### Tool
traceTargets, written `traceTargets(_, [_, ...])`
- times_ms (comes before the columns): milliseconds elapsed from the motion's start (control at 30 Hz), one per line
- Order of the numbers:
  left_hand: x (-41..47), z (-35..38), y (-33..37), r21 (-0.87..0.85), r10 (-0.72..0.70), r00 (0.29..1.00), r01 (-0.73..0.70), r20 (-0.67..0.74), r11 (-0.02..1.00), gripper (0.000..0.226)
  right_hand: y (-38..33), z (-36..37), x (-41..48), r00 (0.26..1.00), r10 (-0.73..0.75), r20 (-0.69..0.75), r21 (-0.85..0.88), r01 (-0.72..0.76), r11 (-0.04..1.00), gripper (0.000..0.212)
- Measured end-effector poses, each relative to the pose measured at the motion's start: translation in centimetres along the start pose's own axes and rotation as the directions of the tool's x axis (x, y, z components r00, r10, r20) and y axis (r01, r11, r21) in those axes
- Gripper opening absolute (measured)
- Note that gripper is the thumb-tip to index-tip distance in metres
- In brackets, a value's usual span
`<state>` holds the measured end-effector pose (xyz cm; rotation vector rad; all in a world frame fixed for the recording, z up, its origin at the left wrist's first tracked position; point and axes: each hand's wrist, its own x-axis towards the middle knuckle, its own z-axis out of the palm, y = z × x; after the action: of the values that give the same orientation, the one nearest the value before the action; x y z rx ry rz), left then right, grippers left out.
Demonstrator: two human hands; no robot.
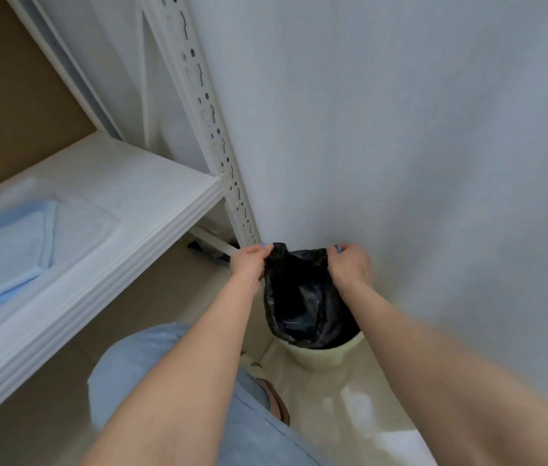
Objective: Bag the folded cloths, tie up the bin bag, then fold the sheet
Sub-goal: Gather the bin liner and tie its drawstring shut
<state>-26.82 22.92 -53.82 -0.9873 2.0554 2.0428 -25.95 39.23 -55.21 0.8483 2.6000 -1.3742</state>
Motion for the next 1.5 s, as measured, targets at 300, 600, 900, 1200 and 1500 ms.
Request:
traceTargets(300, [-4.7,-0.5,4.8,0.234,0.229,0.963,-0.257,0.138,0.938,0.020,-4.3,-4.6,-2.1,0.991,-0.132,-0.013,0.068,0.133,0.989,0.035])
traceTargets(600, [-6.6,-0.3,8.0,0.194,0.361,0.918,-0.388,0.163,0.901,0.024,-6.3,-5.2,-3.5,0.948,-0.299,-0.112,0.356,0.319,0.878,0.022])
traceTargets(900, [-6.9,-0.6,8.8,0.377,0.424,0.865,-0.499,0.268,0.780,0.022,-7.7,-4.7,-3.6,0.936,-0.352,0.015,0.497,0.298,0.815,0.019])
traceTargets(1200, [-6.7,-0.2,9.3,0.460,0.490,0.817,-0.576,0.303,0.676,0.024,-7.0,-3.7,-3.0,0.898,-0.406,0.168,0.423,0.306,0.853,0.044])
traceTargets(1500, [-7.1,0.1,9.4,0.379,0.474,0.808,-0.585,0.350,0.717,0.024,-7.0,-2.7,-3.0,0.736,-0.462,0.495,0.206,0.418,0.885,0.072])
